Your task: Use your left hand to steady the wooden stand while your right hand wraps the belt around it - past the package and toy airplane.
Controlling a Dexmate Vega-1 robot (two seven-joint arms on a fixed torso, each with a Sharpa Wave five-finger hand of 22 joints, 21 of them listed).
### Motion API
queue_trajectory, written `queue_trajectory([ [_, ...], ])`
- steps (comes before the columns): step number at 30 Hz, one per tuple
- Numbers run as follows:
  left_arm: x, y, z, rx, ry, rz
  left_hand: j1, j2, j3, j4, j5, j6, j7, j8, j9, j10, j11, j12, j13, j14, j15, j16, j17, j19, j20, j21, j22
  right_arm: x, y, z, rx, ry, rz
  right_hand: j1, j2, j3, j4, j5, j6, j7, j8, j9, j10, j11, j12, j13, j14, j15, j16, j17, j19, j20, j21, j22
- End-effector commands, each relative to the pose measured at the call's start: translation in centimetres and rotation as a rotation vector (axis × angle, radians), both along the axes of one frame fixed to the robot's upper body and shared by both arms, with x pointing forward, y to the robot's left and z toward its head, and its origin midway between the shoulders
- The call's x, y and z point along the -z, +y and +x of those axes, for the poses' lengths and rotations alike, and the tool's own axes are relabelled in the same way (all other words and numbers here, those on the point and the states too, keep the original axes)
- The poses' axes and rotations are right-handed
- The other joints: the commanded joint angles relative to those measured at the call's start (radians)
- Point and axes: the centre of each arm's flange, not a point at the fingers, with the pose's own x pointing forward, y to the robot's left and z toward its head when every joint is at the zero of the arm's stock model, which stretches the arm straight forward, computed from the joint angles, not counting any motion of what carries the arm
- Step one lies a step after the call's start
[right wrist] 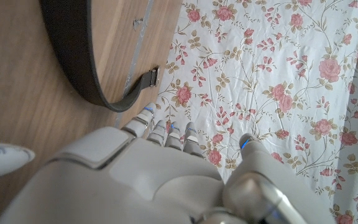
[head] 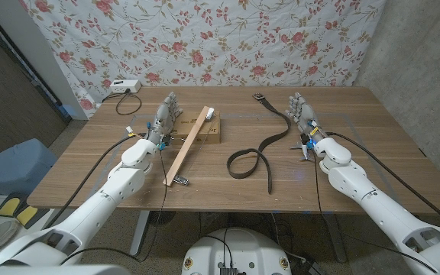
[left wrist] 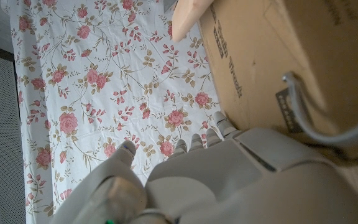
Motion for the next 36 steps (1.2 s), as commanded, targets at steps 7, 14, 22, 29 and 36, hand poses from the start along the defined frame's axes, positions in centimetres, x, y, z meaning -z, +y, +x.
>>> queue_trajectory([
  [7, -1.0, -0.4, -2.6, -0.098, -0.037, 0.026, 0.002, 0.016, 0.005, -0.002, 0.005, -0.198, -0.009, 0.006, 0.005, -0.204, 0.009, 0.008, 0.005, -0.198, 0.009, 0.004, 0.005, -0.129, 0.013, 0.000, 0.004, 0.3, -0.1, 0.6, -0.023, -0.007, -0.001, 0.007, 0.000, 0.005, -0.002, 0.006, 0.008, -0.003, 0.005, 0.005, 0.007, 0.009, 0.009, 0.003, -0.007, 0.001, 0.005, 0.004, 0.007, 0.002, 0.003, 0.005],
  [14, -1.2, -1.0, -5.7, -0.199, -0.041, 0.020, 0.007, 0.007, 0.003, -0.010, 0.003, -0.175, -0.024, 0.013, 0.005, -0.178, 0.026, 0.018, 0.006, -0.176, 0.042, 0.011, 0.005, -0.129, 0.054, -0.006, 0.004, 0.3, -0.7, 1.4, -0.057, -0.006, -0.016, 0.007, 0.000, 0.004, -0.004, 0.006, 0.008, -0.004, 0.005, 0.005, 0.011, 0.014, 0.010, 0.003, -0.005, 0.004, 0.006, 0.003, 0.007, 0.004, 0.003, 0.005],
  [22, -1.0, -1.2, -9.3, -0.309, -0.053, 0.029, 0.025, -0.011, 0.002, -0.033, -0.003, -0.129, -0.036, 0.022, 0.007, -0.127, 0.027, 0.036, 0.010, -0.125, 0.064, 0.022, 0.005, -0.107, 0.093, -0.009, 0.004, 0.1, -0.9, 1.9, -0.090, -0.009, -0.026, 0.006, 0.000, 0.003, -0.006, 0.007, 0.009, -0.004, 0.005, 0.005, 0.019, 0.017, 0.013, 0.003, -0.003, 0.009, 0.007, 0.003, 0.007, 0.006, 0.003, 0.005],
  [29, -0.4, -1.3, -12.4, -0.429, -0.007, 0.003, 0.063, -0.033, 0.006, -0.075, -0.013, -0.096, -0.030, 0.026, 0.009, -0.078, 0.032, 0.050, 0.013, -0.060, 0.088, 0.032, 0.006, -0.064, 0.118, -0.007, 0.004, -0.3, -1.3, 2.2, -0.107, -0.018, -0.033, 0.006, 0.000, 0.002, -0.007, 0.007, 0.009, -0.005, 0.005, 0.005, 0.023, 0.017, 0.014, 0.003, -0.002, 0.008, 0.007, 0.003, 0.008, 0.007, 0.003, 0.005],
  [36, 0.4, -1.0, -14.6, -0.481, 0.078, -0.037, 0.118, -0.052, 0.016, -0.136, -0.027, -0.041, -0.016, 0.031, 0.011, -0.001, 0.045, 0.069, 0.017, 0.047, 0.092, 0.049, 0.007, 0.020, 0.129, 0.002, 0.002, -0.7, -1.6, 2.4, -0.114, -0.026, -0.038, 0.006, 0.000, 0.002, -0.009, 0.007, 0.010, -0.005, 0.006, 0.005, 0.027, 0.018, 0.015, 0.003, 0.001, 0.008, 0.007, 0.003, 0.009, 0.007, 0.003, 0.005],
])
